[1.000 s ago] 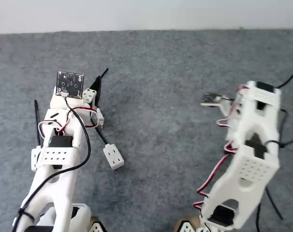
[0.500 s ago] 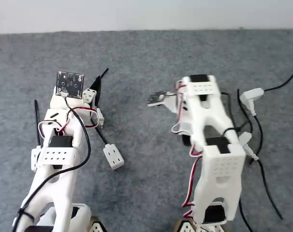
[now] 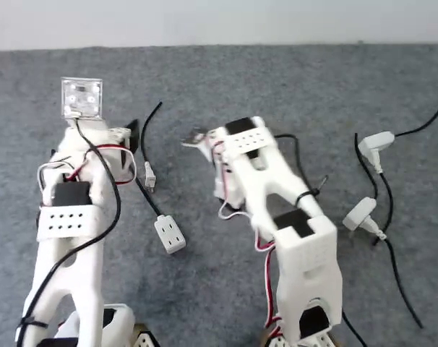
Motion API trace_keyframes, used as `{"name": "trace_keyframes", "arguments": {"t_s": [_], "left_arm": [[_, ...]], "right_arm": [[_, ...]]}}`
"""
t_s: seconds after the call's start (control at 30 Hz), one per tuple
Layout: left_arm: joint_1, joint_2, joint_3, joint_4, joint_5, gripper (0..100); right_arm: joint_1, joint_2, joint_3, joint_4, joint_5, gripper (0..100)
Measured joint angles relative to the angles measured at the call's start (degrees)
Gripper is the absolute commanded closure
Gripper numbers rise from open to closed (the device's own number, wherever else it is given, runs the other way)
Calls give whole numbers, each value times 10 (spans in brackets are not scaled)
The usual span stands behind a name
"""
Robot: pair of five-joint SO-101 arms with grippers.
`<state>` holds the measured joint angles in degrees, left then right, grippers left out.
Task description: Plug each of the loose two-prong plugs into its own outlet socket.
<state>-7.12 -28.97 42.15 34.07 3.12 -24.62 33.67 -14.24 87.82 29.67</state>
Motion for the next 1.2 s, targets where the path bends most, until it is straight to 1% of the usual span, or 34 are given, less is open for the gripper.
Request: {"name": "trace_keyframes", "arguments": {"t_s": [0.1,0.17,0.3,0.43,0.53,0.63,0.73,0.97,1.03,1.2], "left_arm": [[-30,-10,-2,2,3,772],[-47,-35,-2,13,4,772],[-95,-105,-2,42,14,772],[-122,-158,-3,81,14,772],[-129,-182,-3,105,13,772],[-129,-195,-2,105,12,772],[-129,-198,-2,105,12,772],[-131,-198,-2,105,12,772],[-131,-198,-2,105,12,772],[-131,-198,-2,105,12,772]], "right_arm": [[-40,0,-40,-5,-54,601],[-61,0,-70,-16,-108,601],[-77,0,-100,-57,-227,601],[-101,4,-109,-106,-299,601],[-130,40,-139,-127,-324,601],[-152,86,-205,-115,-346,601],[-156,145,-313,-73,-361,601],[-156,269,-594,27,-365,601],[-157,279,-622,37,-365,601],[-164,287,-626,21,-365,601]]}}
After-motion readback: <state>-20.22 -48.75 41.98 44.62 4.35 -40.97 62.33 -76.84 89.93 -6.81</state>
